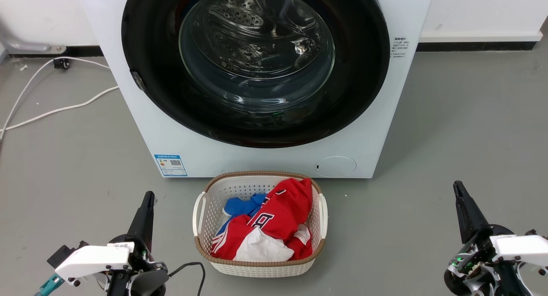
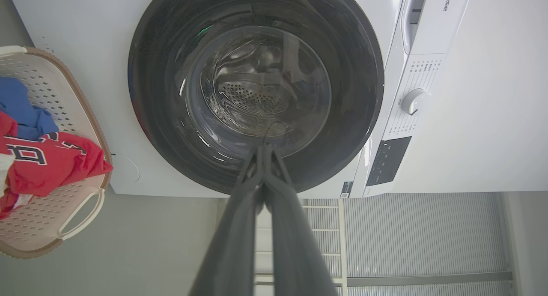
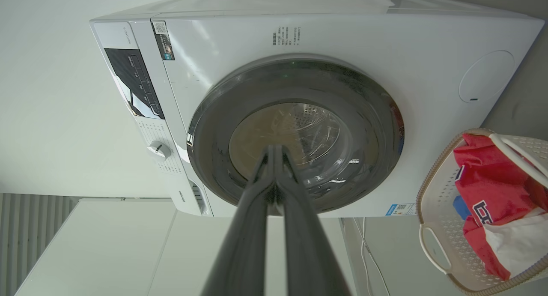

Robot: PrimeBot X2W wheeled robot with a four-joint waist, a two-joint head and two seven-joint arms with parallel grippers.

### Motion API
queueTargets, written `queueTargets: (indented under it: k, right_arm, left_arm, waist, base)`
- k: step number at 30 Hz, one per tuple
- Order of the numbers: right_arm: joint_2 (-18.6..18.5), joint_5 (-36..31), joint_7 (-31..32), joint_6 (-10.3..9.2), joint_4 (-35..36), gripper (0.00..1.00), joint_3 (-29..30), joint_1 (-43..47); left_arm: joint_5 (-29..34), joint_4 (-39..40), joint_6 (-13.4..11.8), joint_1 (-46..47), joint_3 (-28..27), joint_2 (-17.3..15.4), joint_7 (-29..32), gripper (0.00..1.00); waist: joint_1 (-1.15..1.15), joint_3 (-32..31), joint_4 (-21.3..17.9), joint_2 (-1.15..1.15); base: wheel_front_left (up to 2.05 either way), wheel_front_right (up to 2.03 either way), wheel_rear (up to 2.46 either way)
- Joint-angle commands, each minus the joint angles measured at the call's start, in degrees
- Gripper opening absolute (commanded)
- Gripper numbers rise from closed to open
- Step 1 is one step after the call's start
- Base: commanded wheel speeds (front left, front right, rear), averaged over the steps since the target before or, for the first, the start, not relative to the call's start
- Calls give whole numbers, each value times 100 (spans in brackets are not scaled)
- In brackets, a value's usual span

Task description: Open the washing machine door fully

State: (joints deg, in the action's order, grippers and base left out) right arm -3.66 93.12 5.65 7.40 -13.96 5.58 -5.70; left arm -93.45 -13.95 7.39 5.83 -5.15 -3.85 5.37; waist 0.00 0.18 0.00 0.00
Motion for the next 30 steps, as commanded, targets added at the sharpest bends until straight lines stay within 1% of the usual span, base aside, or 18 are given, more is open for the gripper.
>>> queueTargets:
  k: [1, 30]
  right_arm:
    - [19, -41, 21, 17, 0, 0, 9, -80]
    - [41, -61, 47, 17, -3, 0, 41, -85]
  left_arm:
    - [40, -2, 19, 51, -16, 1, 14, 0]
    - [66, -4, 19, 57, -57, 31, 49, 0]
  waist:
    - [0, 0, 0, 0]
    - [0, 0, 0, 0]
  base:
    - [0, 0, 0]
    - [0, 0, 0]
